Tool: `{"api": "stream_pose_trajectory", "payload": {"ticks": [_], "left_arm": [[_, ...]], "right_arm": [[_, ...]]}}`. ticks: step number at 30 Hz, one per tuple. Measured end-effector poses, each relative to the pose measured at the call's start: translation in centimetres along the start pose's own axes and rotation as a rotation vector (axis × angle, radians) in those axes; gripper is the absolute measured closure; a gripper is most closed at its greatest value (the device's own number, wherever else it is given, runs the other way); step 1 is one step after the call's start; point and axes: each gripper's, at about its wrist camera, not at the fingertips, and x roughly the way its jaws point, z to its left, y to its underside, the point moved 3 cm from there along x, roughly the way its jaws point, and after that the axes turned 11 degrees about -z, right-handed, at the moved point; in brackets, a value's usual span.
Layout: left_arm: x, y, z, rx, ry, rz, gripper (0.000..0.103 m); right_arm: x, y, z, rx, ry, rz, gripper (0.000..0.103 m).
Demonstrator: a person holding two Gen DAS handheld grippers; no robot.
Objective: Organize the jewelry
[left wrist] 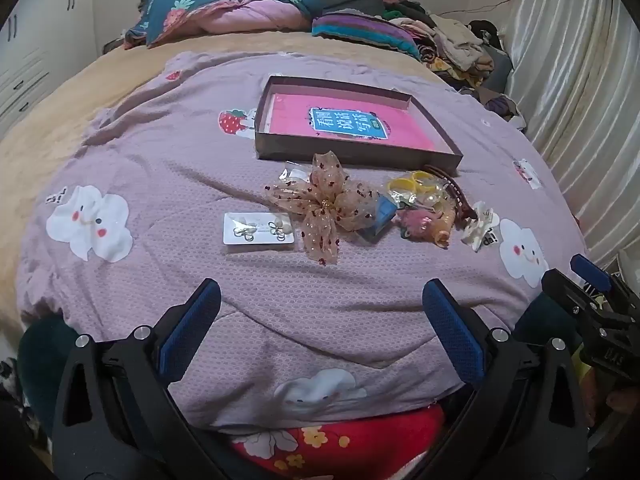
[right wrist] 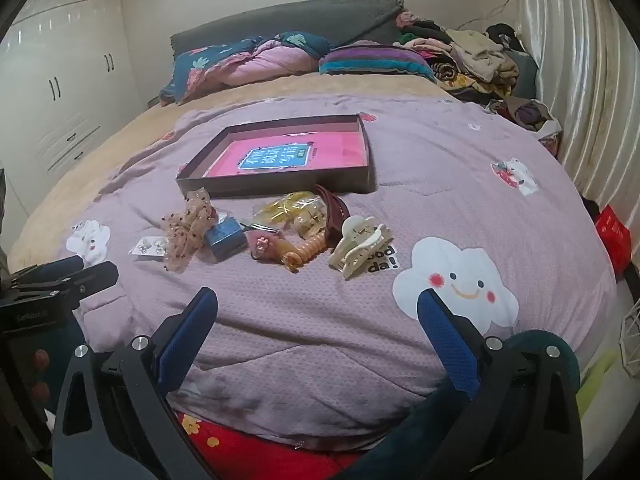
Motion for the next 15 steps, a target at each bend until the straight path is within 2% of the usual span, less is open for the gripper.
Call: {"api": "stream_pose_trajectory", "payload": {"ticks": [15], "left_arm": [[-0.3, 0.0, -0.7, 0.006, 0.003, -0.011, 0.008]], "right_arm": [[0.0, -0.3, 0.8, -0.003, 0.002, -0.001, 0.004]]}}
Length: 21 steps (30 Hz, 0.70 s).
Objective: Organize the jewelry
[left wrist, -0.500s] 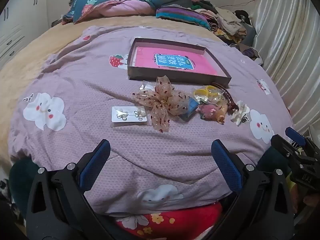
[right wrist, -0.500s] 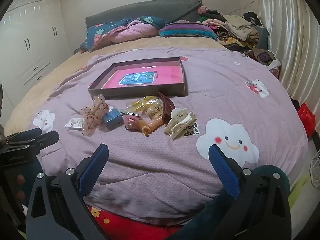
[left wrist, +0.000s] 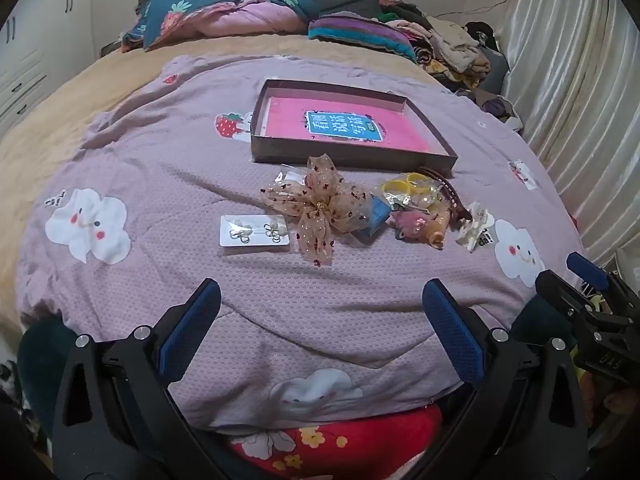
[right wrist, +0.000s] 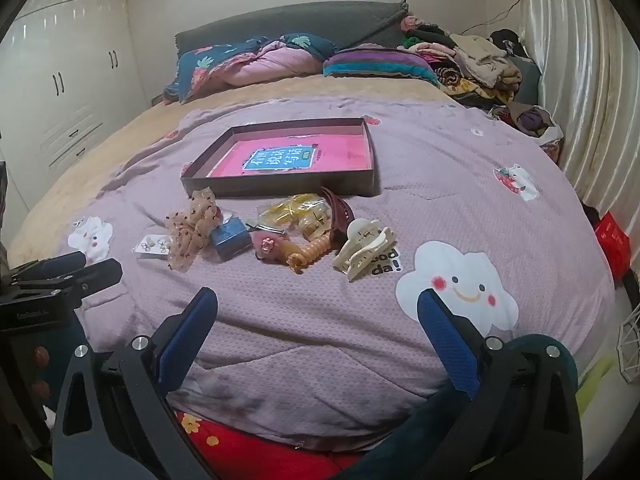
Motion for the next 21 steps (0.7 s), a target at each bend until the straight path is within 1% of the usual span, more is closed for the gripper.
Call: {"api": "stream_pose_trajectory", "payload": {"ticks": [20, 21], "left_arm": [[-0.29, -0.47, -0.70, -0.001, 0.005, 0.000, 0.008], [-0.31, -0.47, -0.33, -0.001, 0.010, -0.002, 0.008]], "right_arm": [[-0.34, 0.06, -0.41, 0.000, -0.011, -0.008, 0.004], [-0.32, 0.05, -0.41, 0.000, -0.010, -0.007, 0.004]]}}
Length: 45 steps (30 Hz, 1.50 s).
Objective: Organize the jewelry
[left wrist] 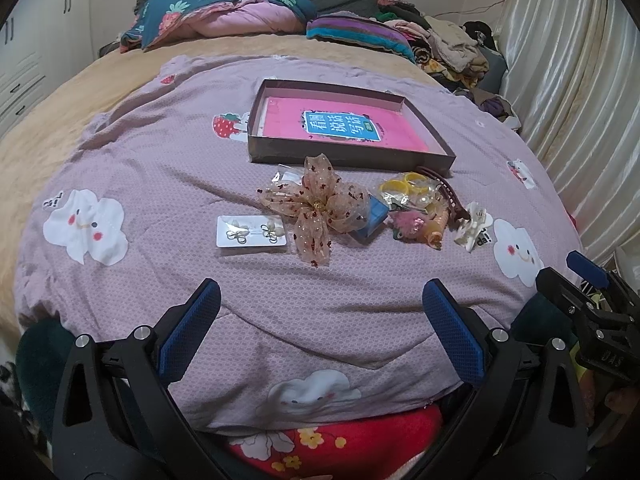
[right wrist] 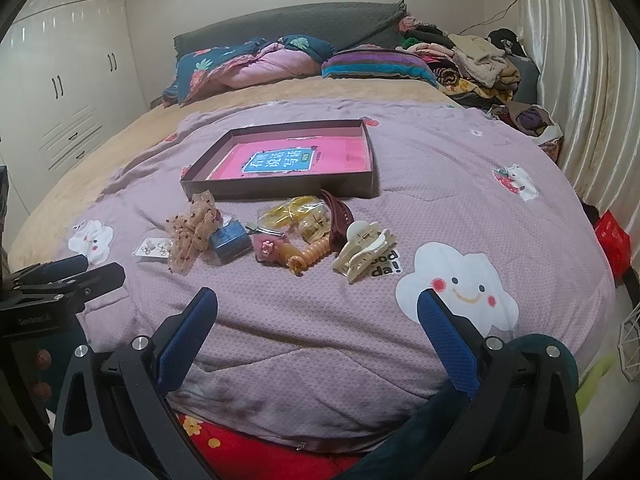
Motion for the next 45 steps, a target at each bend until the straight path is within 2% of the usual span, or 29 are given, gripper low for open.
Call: {"api": "stream_pose_trajectory", "payload": {"ticks": [39, 45], "left_arm": [[0.0, -0.2, 0.2, -0.017, 0.023, -0.004, 0.008], [1.9, -0.4, -0.8, -0.039, 0.086, 0.028, 0.008]], "right_arm": [[-0.2, 0.0, 0.0, 0.003, -0.007, 0.002, 0.004], [0.6, -0.2, -1.4, 0.020, 0.008, 0.010, 0.004]]}}
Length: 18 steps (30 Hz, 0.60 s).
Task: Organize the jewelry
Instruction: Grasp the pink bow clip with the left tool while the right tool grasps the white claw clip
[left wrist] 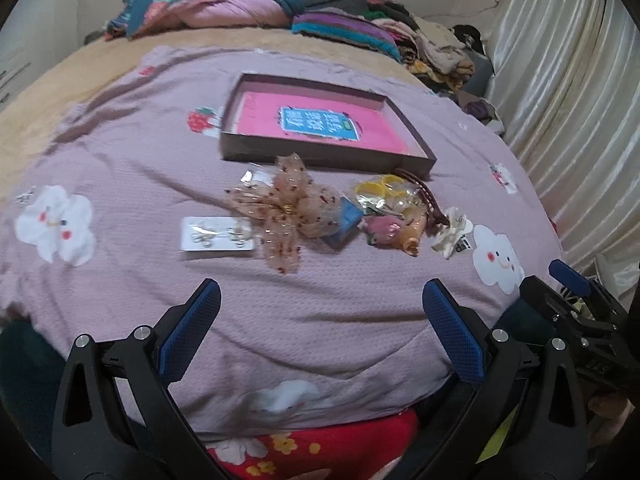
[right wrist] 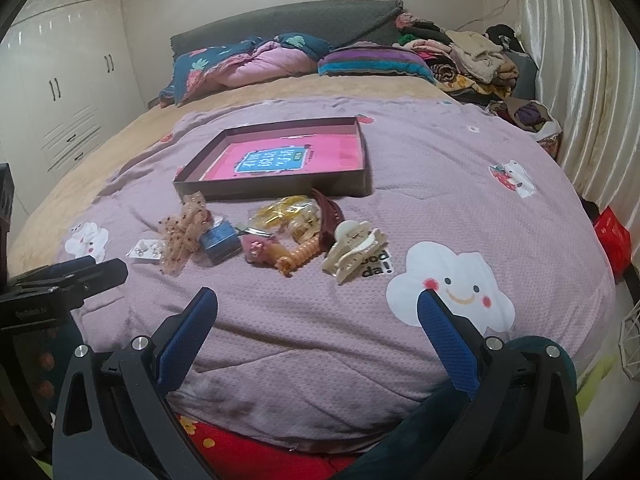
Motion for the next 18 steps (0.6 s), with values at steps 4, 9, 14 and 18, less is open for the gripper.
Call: {"api": "stream_pose_trajectory", "payload": {"ticks": [4, 9, 14, 18], "left_arm": [[1.9, -0.3, -0.4, 0.035, 0.012, 0.032, 0.008], [4.0, -1.3, -0.1, 0.072, 0.035, 0.029, 0.008], [7.2, -2.3, 0.8, 0.076, 0.041, 0.083, 0.008], [9.1, -2.8, 1.2, 0.067, 0.069, 0.111, 0.010]], "right_arm": [[0.6, -0.6, -1.2, 0.021, 0.009, 0.000, 0.004], [1.8, -1.5, -2.5, 0.030, 0.023, -0.005, 0.004], [3.3, -2.1, -3.5, 0.022, 0.036, 0.008, 0.004], [5.0, -2.0, -4.4, 0.024, 0.055, 0.032, 0.004]]}}
